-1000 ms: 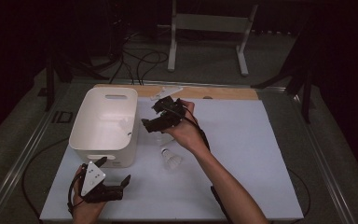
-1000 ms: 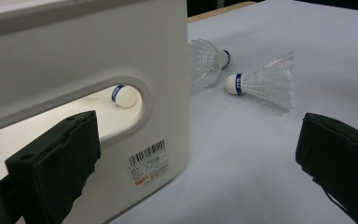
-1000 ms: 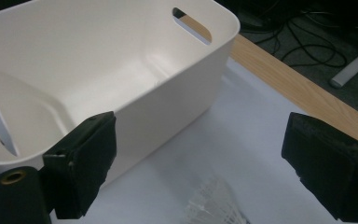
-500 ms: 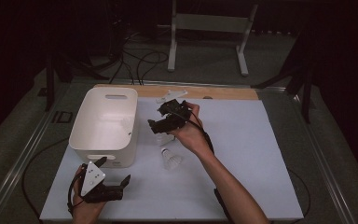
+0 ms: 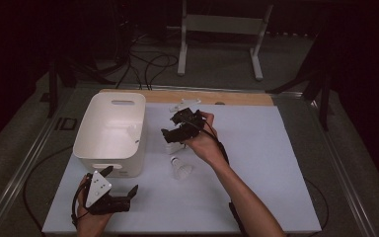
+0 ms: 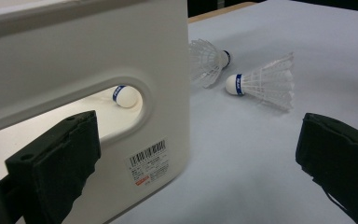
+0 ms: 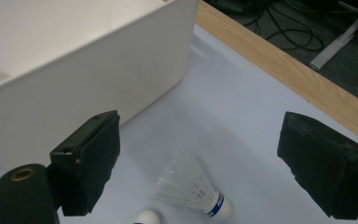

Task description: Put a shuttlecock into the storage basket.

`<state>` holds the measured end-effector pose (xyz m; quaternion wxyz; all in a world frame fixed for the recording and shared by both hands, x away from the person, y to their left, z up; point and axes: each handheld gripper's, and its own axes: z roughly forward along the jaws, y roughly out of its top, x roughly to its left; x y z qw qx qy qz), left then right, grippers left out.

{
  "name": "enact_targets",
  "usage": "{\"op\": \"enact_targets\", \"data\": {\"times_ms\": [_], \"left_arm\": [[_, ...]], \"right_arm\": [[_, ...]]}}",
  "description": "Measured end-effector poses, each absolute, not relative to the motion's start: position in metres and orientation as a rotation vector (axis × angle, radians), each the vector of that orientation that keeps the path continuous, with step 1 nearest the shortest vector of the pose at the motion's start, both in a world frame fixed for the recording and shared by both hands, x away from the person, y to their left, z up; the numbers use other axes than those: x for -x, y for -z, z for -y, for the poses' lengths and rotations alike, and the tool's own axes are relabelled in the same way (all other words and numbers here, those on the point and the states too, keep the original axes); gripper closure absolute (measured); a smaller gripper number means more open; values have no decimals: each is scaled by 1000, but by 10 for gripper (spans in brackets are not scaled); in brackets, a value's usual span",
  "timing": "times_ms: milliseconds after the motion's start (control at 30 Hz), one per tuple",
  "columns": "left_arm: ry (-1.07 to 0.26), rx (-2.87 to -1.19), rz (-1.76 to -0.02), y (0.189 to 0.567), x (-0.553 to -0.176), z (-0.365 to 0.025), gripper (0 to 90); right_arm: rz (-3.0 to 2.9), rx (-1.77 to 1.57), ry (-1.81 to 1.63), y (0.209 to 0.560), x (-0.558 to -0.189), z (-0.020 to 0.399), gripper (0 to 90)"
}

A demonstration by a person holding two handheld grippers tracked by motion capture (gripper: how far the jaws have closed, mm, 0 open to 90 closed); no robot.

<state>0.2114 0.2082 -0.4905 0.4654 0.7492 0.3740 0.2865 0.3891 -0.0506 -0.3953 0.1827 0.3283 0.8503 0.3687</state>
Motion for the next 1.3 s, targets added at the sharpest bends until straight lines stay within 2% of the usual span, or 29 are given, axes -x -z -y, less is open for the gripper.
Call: {"op": "enact_targets", "data": {"times_ms": [1300], "left_arm": [[-704, -1841, -915, 490, -211, -208, 5]], "right_arm": [[-2438, -919, -956, 426, -398, 50, 109]]}}
